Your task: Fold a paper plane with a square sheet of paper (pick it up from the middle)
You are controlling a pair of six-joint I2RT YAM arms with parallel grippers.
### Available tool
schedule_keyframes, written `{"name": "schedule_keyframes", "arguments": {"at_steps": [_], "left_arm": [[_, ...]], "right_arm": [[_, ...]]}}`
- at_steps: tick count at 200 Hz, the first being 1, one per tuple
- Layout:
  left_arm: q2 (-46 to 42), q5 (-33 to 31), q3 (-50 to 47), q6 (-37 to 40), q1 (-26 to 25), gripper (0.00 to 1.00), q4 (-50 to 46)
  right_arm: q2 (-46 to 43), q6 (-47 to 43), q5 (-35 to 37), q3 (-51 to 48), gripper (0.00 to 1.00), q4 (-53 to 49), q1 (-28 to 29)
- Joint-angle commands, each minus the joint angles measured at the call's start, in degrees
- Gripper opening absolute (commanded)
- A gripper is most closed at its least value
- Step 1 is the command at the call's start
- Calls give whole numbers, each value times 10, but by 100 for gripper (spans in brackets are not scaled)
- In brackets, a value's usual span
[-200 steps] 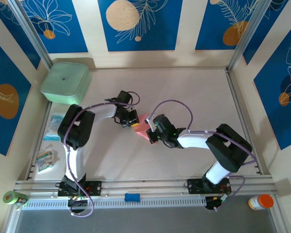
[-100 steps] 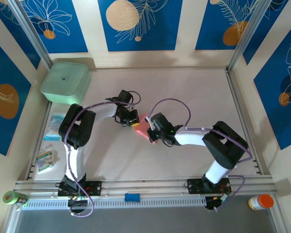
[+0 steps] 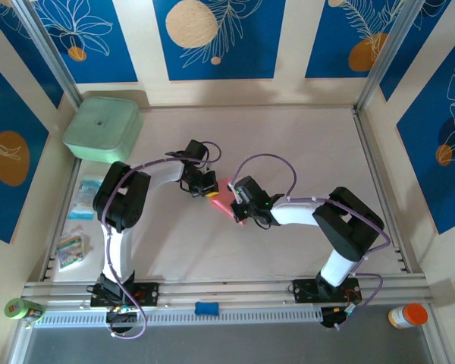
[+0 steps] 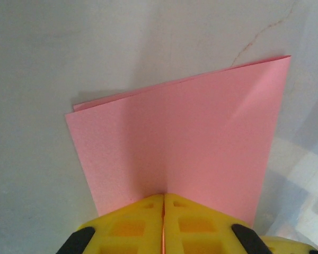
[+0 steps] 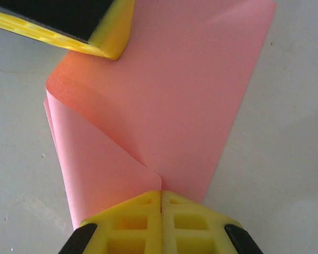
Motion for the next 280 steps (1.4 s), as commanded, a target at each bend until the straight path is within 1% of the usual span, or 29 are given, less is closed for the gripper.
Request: {"name": "schedule_keyframes", "arguments": {"at_steps": [1,245,262,280], "left_arm": [[24,-8,4,16,-7,9,-28],[27,-4,7,19,-10,9,-27],[19,-3,14,17,-10,10,-28],[3,-2,25,11,-9,14,-30]], "right_arm": [[9,9,11,17,0,-12,-2],[36,12,16,40,0,-42,-2],[36,13,15,41,0,-46,-2],[39,14,13,40,0,-51,-2]]}}
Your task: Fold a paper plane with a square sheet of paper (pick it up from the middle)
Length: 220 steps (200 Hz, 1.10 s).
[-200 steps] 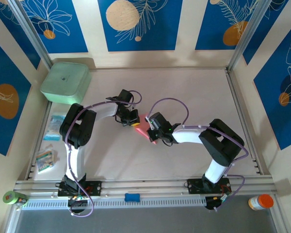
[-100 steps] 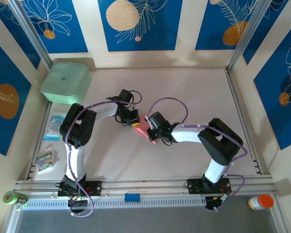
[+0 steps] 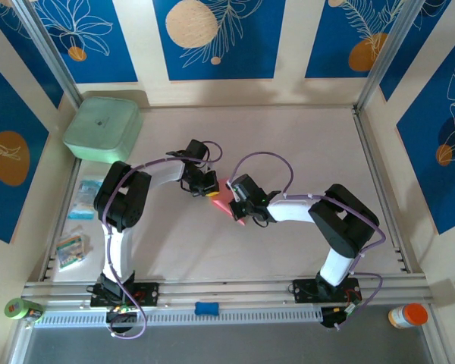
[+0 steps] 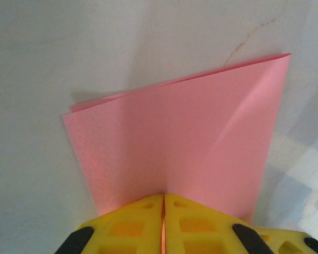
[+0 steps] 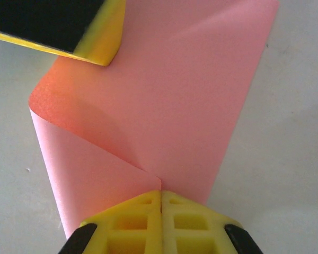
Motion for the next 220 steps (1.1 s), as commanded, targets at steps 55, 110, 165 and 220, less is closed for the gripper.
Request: {"name": "schedule_keyframes", "arguments": {"at_steps": [55,110,165,220], "left_arm": [[-90,-24,-34,-90,4,27,53],[-164,23,-206,-271,-10,23,293],[-171,27,-308,-386,-36,19,461],[-181,4,-311,-372,-48,18,429]], "right_arm": [[19,13,-7,15,0,-35,-2],[24,32,-17,31,0,-65,-2],[35,87,-31,58,0,-113,3],[46,100,-24,70,0,-130,3]]}}
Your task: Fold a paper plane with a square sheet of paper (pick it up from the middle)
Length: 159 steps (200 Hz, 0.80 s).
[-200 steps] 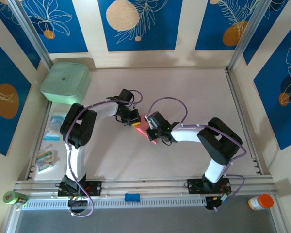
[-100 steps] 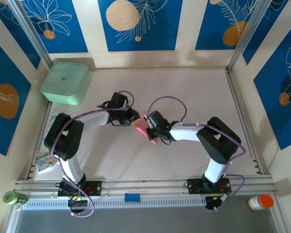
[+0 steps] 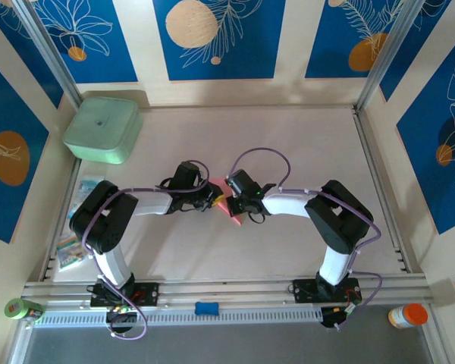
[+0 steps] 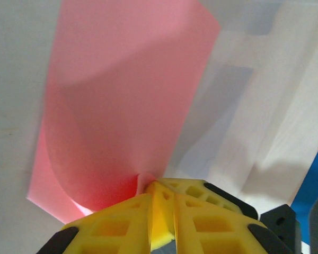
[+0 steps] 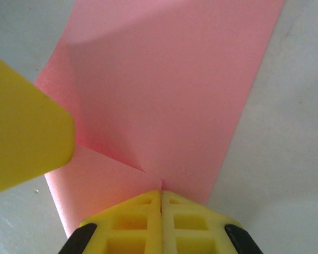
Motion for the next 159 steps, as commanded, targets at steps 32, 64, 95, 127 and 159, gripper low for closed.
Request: {"name": "schedule_keyframes", "arguments": {"at_steps": [32,64,95,127,159], "left_arm": [[-27,-21,6,22,-20,17,-39],[-18,-21,5,22,-29,16,-39],[-10,-22,10,32,-30,16,-46],[-5,-27,8,40,-30,15,-54],[1,-30,8,46,-30,15,-59]], "right_arm": [[19,18,-13,5,0,-44,1],[21,20,-14,7,0,-46,0],[21,21,-15,6,0,-47,0],[22,21,-16,6,0,-49,0],[22,21,-16,6,0,-49,0]]}}
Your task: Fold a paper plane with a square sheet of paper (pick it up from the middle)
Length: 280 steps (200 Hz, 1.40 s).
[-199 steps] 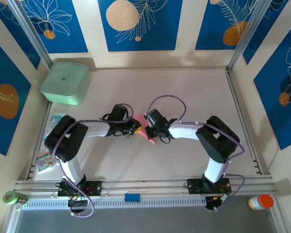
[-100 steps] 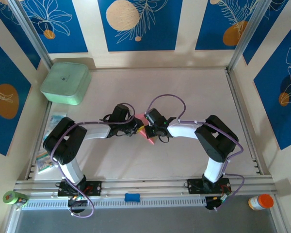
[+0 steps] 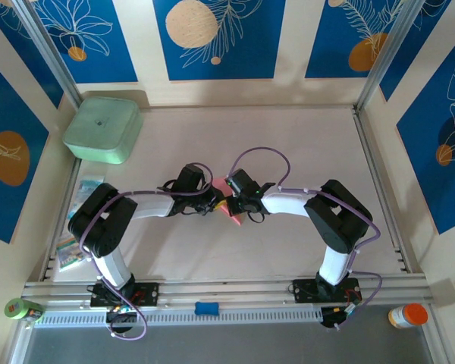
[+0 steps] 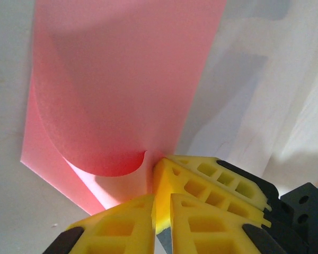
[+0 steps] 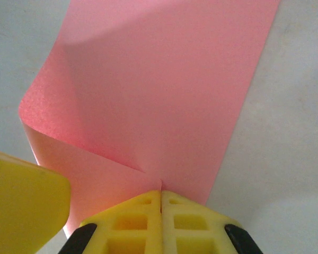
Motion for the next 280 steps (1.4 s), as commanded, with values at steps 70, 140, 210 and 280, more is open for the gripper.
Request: {"name": "schedule_keyframes", "arguments": {"at_steps": [70,140,210,280], "left_arm": [[25,-14,7,29,-4,15,-24],[35,-18,9,37,-4,14,-31],[46,-18,11,41,-4,14,-33],[46,-27,18,44,-5,14,-74]], "right_arm": [[18,8,-16,-2,0,-42,1],[20,9,-18,-1,0,-42,1],[20,7,-22,0,0,-44,0],[-43,46,-82,28,10,-86,-31]]}}
